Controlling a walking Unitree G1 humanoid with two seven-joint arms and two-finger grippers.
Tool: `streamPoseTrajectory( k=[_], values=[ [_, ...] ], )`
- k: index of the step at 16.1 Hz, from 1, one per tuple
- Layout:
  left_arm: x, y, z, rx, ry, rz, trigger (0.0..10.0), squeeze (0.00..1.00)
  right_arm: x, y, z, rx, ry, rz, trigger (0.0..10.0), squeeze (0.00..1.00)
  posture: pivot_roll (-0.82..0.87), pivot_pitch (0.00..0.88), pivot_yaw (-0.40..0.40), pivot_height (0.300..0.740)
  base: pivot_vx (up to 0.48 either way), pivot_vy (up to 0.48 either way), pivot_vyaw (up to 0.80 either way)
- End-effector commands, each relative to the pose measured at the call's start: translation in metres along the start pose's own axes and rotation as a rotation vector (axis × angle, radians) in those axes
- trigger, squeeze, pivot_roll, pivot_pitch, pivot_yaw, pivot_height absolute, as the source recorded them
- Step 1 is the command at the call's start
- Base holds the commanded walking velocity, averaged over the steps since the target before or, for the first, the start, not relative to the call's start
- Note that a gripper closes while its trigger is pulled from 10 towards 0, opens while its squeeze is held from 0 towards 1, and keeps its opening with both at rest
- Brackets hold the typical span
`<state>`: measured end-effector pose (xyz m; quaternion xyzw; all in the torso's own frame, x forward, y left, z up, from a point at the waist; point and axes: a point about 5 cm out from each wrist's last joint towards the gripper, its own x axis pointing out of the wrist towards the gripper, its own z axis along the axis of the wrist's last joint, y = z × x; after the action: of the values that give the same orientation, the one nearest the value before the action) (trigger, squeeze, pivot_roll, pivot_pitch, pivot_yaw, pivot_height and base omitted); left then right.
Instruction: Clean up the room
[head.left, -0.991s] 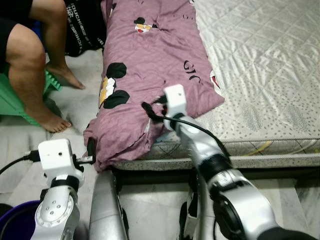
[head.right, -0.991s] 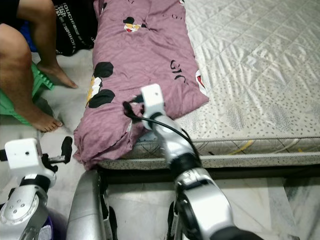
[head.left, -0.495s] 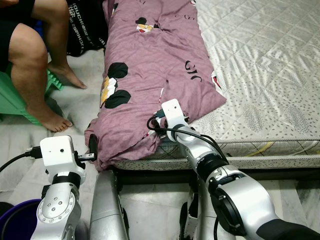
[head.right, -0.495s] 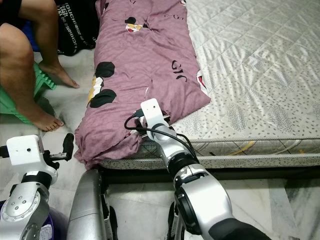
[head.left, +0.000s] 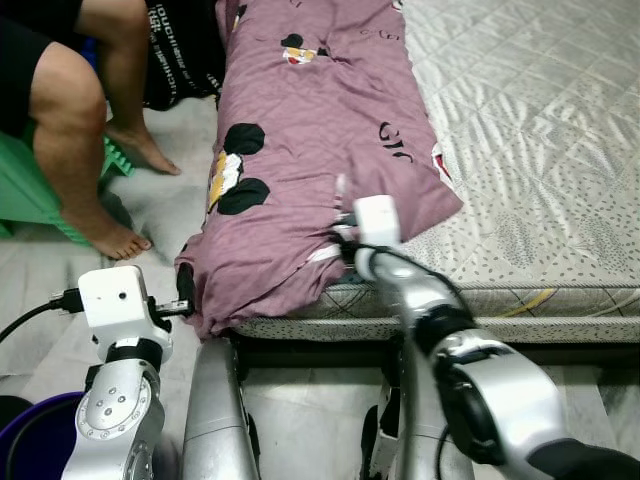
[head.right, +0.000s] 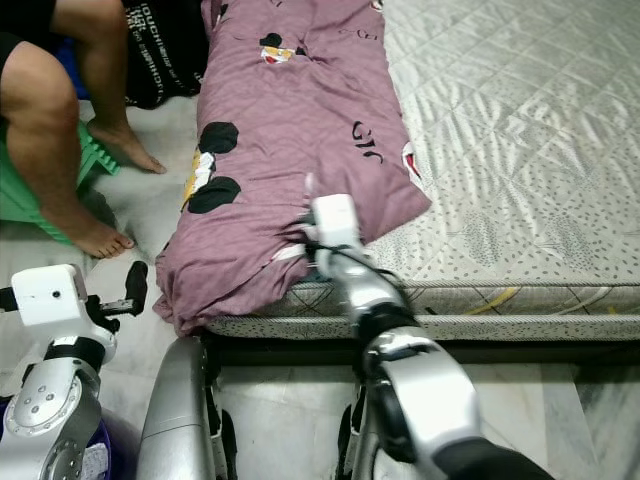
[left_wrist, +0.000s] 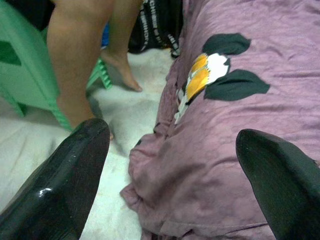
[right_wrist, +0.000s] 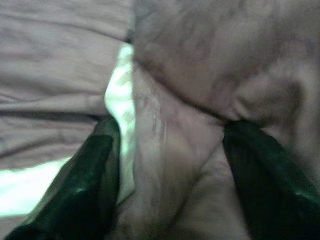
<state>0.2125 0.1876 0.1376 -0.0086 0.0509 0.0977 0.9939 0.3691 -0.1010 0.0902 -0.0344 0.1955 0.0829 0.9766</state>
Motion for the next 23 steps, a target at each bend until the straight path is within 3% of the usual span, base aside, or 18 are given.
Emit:
streamPoseTrajectory(
  k=[1,3,5,6,7,9,10,12,16,18,20,22,23],
  values=[
    [0.0,0.004,-0.007,-0.004,0.033,0.02,10.0,0.0,-0.008,-0.03,-0.02,0.04,0.075,-0.089,0.0,0.0,0.13,0.192,0.005,0.534,0.0,0.0,0.0],
    [0.003,0.002,-0.007,-0.014,0.031,0.013,10.0,0.0,-0.028,-0.05,-0.03,0.05,0.072,-0.144,0.0,0.0,0.11,0.189,0.01,0.534,0.0,0.0,0.0],
    [0.005,0.001,-0.008,-0.017,0.032,0.008,10.0,0.0,-0.048,-0.057,-0.039,0.063,0.093,-0.162,0.0,0.0,0.1,0.186,0.015,0.534,0.0,0.0,0.0],
    [0.007,-0.001,-0.008,-0.023,0.031,-0.002,10.0,0.0,-0.073,-0.062,-0.048,0.085,0.103,-0.167,0.0,0.0,0.08,0.183,0.023,0.534,0.0,0.0,0.0],
    [0.008,-0.002,-0.007,-0.026,0.03,-0.006,10.0,0.0,-0.084,-0.063,-0.05,0.089,0.103,-0.165,0.0,0.0,0.08,0.183,0.023,0.534,0.0,0.0,0.0],
    [0.012,-0.004,-0.008,-0.03,0.032,-0.02,10.0,0.0,-0.109,-0.066,-0.059,0.069,0.119,-0.162,0.0,0.0,0.05,0.18,0.028,0.534,0.0,0.0,0.0],
    [0.016,-0.006,-0.008,-0.034,0.031,-0.028,10.0,0.0,-0.127,-0.074,-0.067,0.044,0.146,-0.182,0.0,0.0,0.03,0.172,0.028,0.534,0.0,0.0,0.0],
    [0.02,-0.008,-0.008,-0.038,0.028,-0.034,10.0,0.0,-0.144,-0.09,-0.071,-0.01,0.185,-0.231,0.0,0.0,0.02,0.165,0.027,0.534,0.0,0.0,0.0],
    [0.027,-0.009,-0.008,-0.044,0.016,-0.031,10.0,0.0,-0.157,-0.114,-0.063,-0.107,0.204,-0.358,0.0,0.0,0.0,0.144,0.024,0.534,0.0,0.0,0.0],
    [0.03,-0.011,-0.005,-0.049,0.001,-0.03,10.0,0.0,-0.144,-0.127,-0.033,-0.158,0.048,-0.456,0.0,0.0,0.02,0.123,0.023,0.534,0.0,0.0,0.0],
    [0.031,-0.01,-0.004,-0.049,-0.005,-0.028,10.0,0.0,-0.137,-0.131,-0.018,-0.17,-0.018,-0.478,0.0,0.0,0.02,0.118,0.022,0.534,0.0,0.0,0.0],
    [0.032,-0.008,-0.004,-0.046,-0.01,-0.022,10.0,0.0,-0.124,-0.13,0.002,-0.145,-0.104,-0.477,0.0,0.0,0.02,0.106,0.024,0.534,0.0,0.0,0.0],
    [0.034,-0.007,-0.003,-0.045,-0.016,-0.016,10.0,0.0,-0.105,-0.117,0.024,-0.065,-0.191,-0.409,0.0,0.0,0.03,0.099,0.026,0.534,0.0,0.0,0.0]
  ],
)
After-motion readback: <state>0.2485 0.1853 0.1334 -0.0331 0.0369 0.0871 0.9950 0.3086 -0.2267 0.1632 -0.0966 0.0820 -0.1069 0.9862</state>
